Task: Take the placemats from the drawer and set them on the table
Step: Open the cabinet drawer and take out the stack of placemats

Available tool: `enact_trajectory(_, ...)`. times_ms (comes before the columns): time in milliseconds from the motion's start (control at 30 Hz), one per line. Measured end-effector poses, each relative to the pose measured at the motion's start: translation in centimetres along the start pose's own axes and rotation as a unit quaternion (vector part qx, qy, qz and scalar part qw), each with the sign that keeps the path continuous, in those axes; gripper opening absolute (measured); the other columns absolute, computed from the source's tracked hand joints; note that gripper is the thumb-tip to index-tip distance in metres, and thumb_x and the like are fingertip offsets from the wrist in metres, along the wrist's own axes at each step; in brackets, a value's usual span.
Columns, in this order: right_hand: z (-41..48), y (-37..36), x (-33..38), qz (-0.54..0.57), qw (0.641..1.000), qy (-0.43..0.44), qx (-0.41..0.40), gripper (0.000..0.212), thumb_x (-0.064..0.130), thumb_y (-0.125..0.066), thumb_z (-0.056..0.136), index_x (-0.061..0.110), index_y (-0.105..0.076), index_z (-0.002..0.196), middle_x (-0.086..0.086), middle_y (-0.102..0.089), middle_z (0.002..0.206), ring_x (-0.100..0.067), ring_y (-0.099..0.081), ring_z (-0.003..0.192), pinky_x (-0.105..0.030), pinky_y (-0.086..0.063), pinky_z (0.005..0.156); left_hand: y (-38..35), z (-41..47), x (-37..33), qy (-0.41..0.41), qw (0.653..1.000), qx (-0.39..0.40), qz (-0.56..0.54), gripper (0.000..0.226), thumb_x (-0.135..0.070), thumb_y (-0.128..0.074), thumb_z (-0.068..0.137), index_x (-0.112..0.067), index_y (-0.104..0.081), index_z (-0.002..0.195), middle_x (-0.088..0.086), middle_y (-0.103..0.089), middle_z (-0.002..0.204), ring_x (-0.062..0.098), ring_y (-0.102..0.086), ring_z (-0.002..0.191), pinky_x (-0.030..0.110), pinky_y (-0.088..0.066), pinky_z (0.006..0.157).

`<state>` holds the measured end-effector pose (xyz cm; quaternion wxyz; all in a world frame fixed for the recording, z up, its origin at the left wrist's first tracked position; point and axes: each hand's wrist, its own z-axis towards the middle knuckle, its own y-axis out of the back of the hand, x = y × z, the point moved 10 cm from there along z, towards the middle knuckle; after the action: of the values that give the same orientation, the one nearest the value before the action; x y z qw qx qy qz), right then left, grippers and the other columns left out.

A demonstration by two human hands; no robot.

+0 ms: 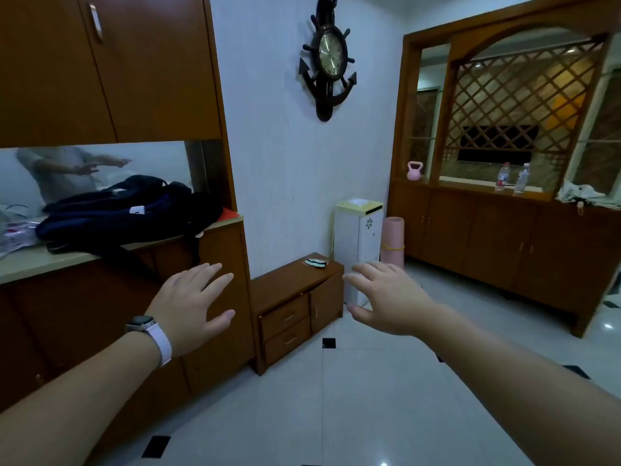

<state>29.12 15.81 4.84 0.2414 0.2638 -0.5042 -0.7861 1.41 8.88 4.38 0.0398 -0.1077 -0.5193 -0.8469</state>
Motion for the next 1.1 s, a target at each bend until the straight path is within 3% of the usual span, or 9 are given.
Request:
enact_trajectory(200, -0.6, -1.6, -6.1, 0.025, 1.000, 0.007, -0.004, 0.056, 0.057, -0.046, 0.092, 0.026, -0.050, 0.139, 0.002, -0.051, 0.141, -0.020, -0.044, 0.132, -0.035, -0.036, 0.106, -2.2, 3.2, -4.1, 0.023, 1.000, 0.021, 0.004, 0.069, -0.062, -0.039, 0.083, -0.020, -0.055, 0.135, 0.010, -0.055, 0.139, 0.030, -0.051, 0.128, 0.050, -0.043, 0.099)
enact_trajectory(367, -1.0, -3.6, -10.5, 0.024, 1.000, 0.016, -0.006, 0.053, 0.054, -0.053, 0.089, 0.023, -0.057, 0.132, 0.000, -0.057, 0.132, -0.022, -0.052, 0.124, -0.034, -0.041, 0.100, -4.1, 5.8, -7.9, 0.027, 0.999, 0.037, -0.006, 0.070, -0.062, -0.039, 0.083, -0.020, -0.053, 0.137, 0.010, -0.053, 0.141, 0.031, -0.049, 0.129, 0.051, -0.043, 0.100)
enact_trajectory(567, 1.2, -7.2, -12.4, 0.035, 0.999, 0.024, 0.016, 0.057, 0.058, -0.050, 0.090, 0.025, -0.052, 0.137, 0.001, -0.052, 0.140, -0.022, -0.045, 0.131, -0.036, -0.036, 0.107, -6.2, 8.6, -10.4, -0.010, 0.999, 0.041, -0.012, 0.067, -0.059, -0.040, 0.084, -0.018, -0.056, 0.134, 0.012, -0.056, 0.137, 0.033, -0.053, 0.125, 0.050, -0.044, 0.097)
enact_trajectory(867, 11.4, -14.1, -11.7, 0.028, 0.998, 0.027, 0.048, 0.057, 0.056, -0.049, 0.090, 0.024, -0.053, 0.136, -0.001, -0.052, 0.140, -0.023, -0.044, 0.132, -0.038, -0.036, 0.106, -14.8, 14.7, -4.7, -0.042, 0.998, 0.044, -0.029, 0.062, -0.058, -0.043, 0.085, -0.021, -0.058, 0.132, 0.011, -0.057, 0.136, 0.031, -0.053, 0.124, 0.048, -0.044, 0.097)
enact_trajectory(1100, 20.5, -18.4, -11.1, 0.011, 0.997, 0.002, 0.080, 0.062, 0.061, -0.036, 0.092, 0.027, -0.046, 0.142, -0.001, -0.046, 0.148, -0.023, -0.038, 0.139, -0.037, -0.031, 0.111, -20.7, 21.4, 3.5, -0.049, 0.996, 0.036, -0.065, 0.060, -0.055, -0.043, 0.085, -0.019, -0.062, 0.129, 0.011, -0.058, 0.135, 0.032, -0.054, 0.124, 0.050, -0.044, 0.096)
